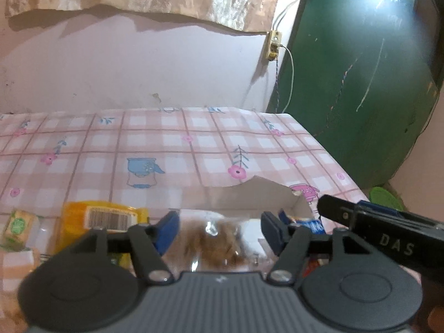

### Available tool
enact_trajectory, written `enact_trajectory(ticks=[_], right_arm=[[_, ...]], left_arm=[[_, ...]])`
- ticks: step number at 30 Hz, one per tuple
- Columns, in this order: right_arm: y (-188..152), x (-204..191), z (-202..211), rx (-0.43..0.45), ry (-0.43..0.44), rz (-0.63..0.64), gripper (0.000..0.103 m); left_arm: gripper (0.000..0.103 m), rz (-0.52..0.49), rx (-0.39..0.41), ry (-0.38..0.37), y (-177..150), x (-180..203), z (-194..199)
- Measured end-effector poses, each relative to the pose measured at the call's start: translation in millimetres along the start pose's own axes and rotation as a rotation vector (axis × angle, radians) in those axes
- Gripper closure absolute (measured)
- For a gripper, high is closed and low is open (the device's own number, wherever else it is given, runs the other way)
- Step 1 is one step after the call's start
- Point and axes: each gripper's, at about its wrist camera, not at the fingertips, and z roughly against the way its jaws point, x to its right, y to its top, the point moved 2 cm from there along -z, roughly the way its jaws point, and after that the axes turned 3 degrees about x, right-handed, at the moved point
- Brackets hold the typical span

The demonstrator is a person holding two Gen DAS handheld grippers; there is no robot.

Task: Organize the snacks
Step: 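Lower both snacks into the white box and open both tools, then withdraw both open tools from the box back toward the snack pile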

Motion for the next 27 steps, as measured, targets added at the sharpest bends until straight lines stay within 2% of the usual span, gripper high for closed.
enact_trajectory(ticks=[5, 9, 14, 20, 27], right_arm=[[0.3, -4.6, 11.5, 0.013, -0.015, 0.023, 0.028], [-2.0, -7.2, 27.2, 0.026, -0.036, 0.029, 0.028], [-8.1, -14.2, 49.9, 0.035, -0.021, 0.038, 0.028], [-19.8, -29.0, 78.8, 0.040, -0.006, 0.065, 0.028], [-31.9, -40.5, 105.2, 0.033, 0.007, 0.077, 0.028]], left_arm=[[0.037, -0.010, 0.028, 0.014, 3.1, 0.7, 13.9], [0.036, -0.026, 0.042, 0.067, 5.2, -3.4, 30.0], [0.035, -0.054, 0.058, 0.138, 0.6, -6.3, 53.4], [0.031, -0.075, 0.083, 0.182, -8.3, -9.4, 86.7], [0.031, -0.067, 0.097, 0.227, -17.6, -18.3, 118.3]])
